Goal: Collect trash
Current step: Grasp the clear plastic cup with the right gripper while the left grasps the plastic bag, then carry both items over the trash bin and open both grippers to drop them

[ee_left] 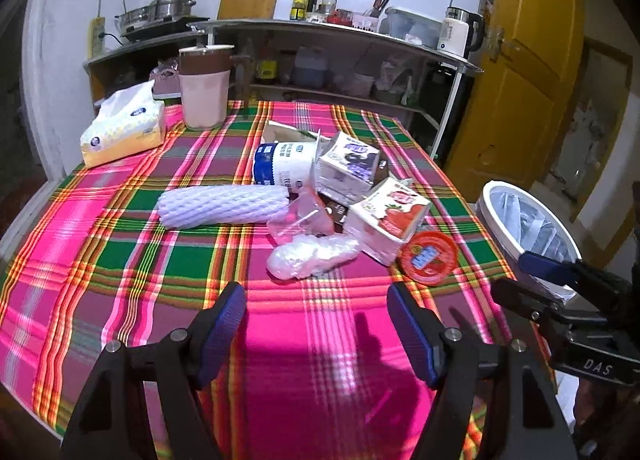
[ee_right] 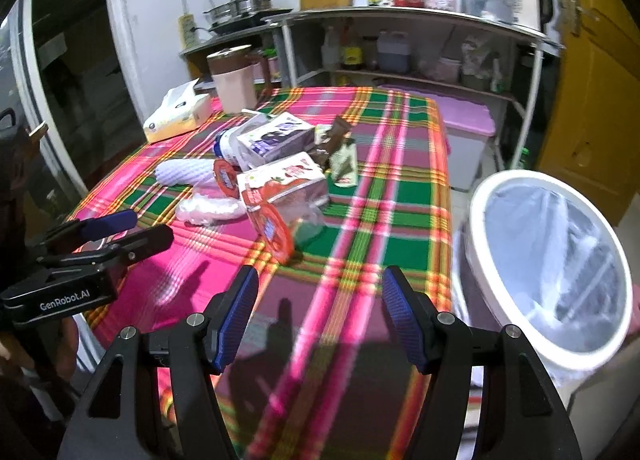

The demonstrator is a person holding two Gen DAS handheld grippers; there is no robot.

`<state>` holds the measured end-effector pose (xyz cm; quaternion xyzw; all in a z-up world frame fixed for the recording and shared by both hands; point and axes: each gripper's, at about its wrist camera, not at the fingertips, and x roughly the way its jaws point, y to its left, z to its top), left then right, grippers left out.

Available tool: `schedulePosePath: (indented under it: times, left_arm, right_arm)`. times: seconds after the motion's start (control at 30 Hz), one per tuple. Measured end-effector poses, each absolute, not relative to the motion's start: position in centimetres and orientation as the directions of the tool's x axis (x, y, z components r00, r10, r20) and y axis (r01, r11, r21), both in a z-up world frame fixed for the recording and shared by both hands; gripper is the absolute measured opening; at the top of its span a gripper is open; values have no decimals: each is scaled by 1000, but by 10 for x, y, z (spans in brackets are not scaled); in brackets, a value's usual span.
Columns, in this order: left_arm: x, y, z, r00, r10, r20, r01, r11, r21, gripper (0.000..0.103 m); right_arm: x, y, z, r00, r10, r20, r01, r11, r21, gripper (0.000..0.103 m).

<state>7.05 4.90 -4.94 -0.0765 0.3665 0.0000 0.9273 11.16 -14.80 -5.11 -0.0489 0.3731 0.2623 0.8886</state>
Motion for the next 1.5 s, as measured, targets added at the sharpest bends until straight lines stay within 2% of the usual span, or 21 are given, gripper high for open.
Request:
schedulePosePath:
  times: [0.5,0.57,0.67,0.73,0.8,0.87,1.5]
  left_arm:
    - [117,62,-66,697,-130,-705,18,986,-164,71]
    - [120,61,-68,690,-140,-710,27,985,-168,63]
    - [123,60,-71,682,-144,-717,29,985,-170,52]
    - [124,58,-73,679,-143,-720,33,986,-165,47]
    - [124,56,-74,676,-145,-722,38,986,-163,42]
    - [123,54,-76,669,-147,-728,39,986,-163,32]
    - [97,46,-60,694,-146,-705,27,984,-178,28]
  right_arm:
    - [172,-108,-76,447,471,-761,-597,790,138,65]
    - [176,-105,-78,435,472,-767,-597,789,147,63]
    - [179,-103,-80,424,482,-767,-603,782,158,50]
    - [178,-102,-80,419,486,-767,-608,778,160,44]
    - [178,-101,-80,417,488,-767,-611,775,161,44]
    - [177,-100,-80,418,490,-765,-612,774,162,44]
    - [155,-122,-65,467,490,-736,-575,801,168,44]
